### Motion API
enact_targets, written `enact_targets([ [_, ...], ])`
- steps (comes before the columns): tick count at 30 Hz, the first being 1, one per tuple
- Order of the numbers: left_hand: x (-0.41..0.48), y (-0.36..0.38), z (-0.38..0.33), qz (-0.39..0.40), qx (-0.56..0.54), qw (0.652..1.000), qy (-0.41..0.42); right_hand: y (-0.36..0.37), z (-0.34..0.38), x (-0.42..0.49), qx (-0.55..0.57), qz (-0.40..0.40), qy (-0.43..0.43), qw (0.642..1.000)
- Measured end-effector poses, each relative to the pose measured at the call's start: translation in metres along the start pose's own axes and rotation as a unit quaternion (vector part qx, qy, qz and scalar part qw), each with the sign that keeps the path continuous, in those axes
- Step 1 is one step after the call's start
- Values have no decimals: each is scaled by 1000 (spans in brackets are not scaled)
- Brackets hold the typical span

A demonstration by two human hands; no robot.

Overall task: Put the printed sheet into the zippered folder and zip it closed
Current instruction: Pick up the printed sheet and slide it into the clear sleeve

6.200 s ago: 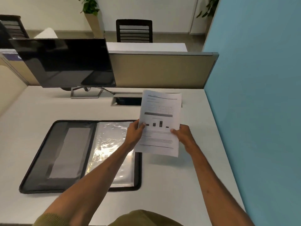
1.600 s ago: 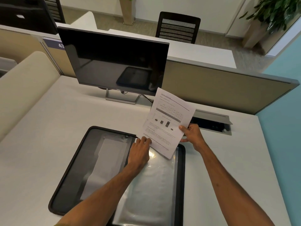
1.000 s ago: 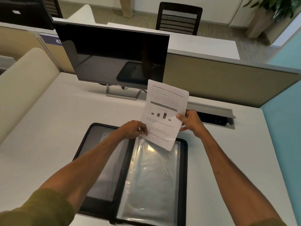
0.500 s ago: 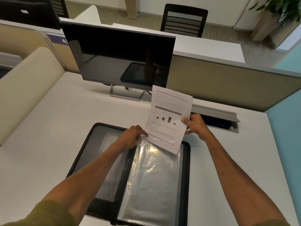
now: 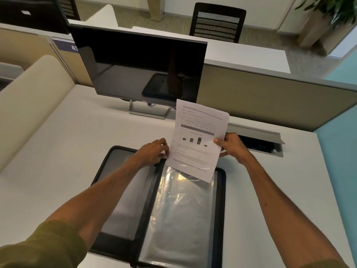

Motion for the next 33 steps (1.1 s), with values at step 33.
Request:
enact_targets([
  [33,14,32,-20,-91,-284,930,-216,38,-44,8,74,24,12,997],
])
Point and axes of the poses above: each hand's wrist, its own x-axis towards the middle knuckle, its own y-axis out of the palm, z = x × y, the point moved 3 cm from there along x, towards the middle knuckle, and after that the axes turned 7 degrees about -x, right-handed, at the moved point
